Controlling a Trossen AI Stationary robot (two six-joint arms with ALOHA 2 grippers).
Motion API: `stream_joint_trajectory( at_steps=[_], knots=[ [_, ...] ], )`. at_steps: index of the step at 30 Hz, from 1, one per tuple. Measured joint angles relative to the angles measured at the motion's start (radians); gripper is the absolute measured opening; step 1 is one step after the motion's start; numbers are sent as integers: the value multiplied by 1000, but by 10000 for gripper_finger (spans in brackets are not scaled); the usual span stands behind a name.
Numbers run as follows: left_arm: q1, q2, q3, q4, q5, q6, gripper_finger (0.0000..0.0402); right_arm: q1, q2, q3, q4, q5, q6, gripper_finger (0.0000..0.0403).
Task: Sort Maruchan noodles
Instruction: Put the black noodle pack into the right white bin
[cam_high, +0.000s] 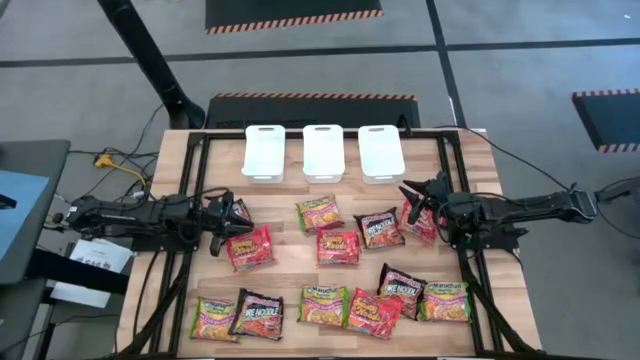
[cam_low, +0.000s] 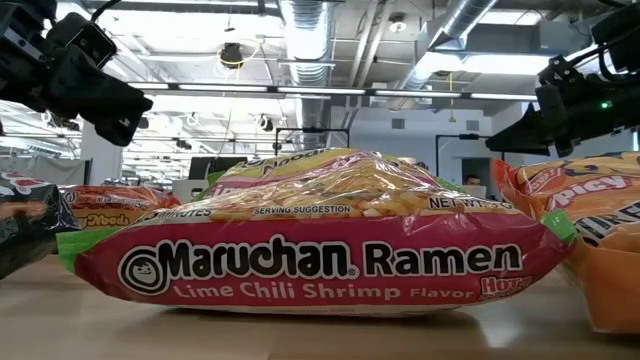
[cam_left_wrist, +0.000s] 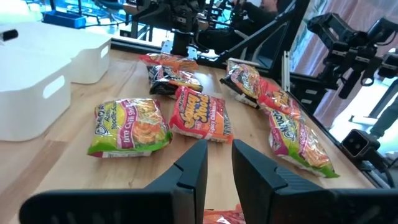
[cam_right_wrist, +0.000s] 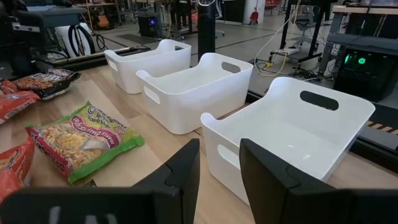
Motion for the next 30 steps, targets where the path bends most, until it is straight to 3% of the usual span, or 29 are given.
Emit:
stream_joint_trajectory(
  at_steps=[14, 23, 30],
  knots=[
    [0, 0, 0, 0, -1, -105, 61, 0, 0, 0, 0, 0, 0, 139],
    [0, 0, 0, 11, -33, -332, 61, 0, 0, 0, 0, 0, 0, 139],
    [0, 0, 6, 7, -116, -451, 61, 0, 0, 0, 0, 0, 0, 139]
  ],
)
